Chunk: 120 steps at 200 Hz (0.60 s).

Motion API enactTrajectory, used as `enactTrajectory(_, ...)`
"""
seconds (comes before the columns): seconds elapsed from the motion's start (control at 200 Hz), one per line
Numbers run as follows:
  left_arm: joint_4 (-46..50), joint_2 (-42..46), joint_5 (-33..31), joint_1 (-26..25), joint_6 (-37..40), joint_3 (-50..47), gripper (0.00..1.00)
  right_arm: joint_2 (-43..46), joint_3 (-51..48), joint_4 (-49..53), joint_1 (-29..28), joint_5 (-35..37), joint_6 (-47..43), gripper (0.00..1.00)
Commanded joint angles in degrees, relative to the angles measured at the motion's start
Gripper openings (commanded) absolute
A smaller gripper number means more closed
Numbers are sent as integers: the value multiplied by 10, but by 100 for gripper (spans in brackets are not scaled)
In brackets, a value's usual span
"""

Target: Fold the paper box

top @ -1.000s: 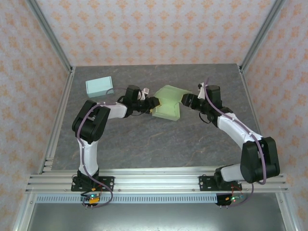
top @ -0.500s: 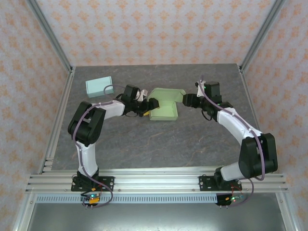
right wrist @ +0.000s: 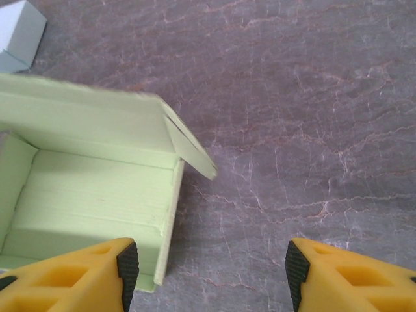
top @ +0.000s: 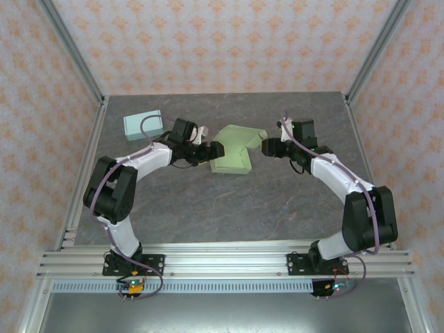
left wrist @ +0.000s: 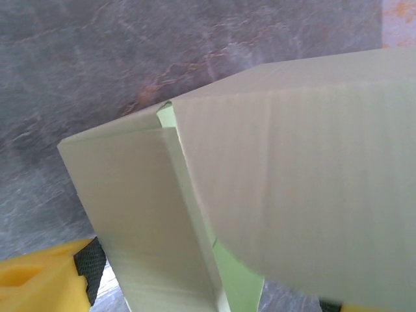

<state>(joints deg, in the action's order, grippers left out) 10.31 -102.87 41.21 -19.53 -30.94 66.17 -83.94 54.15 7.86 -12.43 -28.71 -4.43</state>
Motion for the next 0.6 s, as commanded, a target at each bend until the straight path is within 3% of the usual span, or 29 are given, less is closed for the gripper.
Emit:
enactTrajectory(0.0,30,-9,-36,11,13,-7,85,3,-8,-21,1,-11,-23,63)
enactTrajectory(0.325,44,82,-48,17,29,-68,88,-4,-22,-81,0,-82,-76,68)
enactTrajectory(0.596,88,112,-116,18,69,-16,87,-70,38,-87,-12,-123,-92,71)
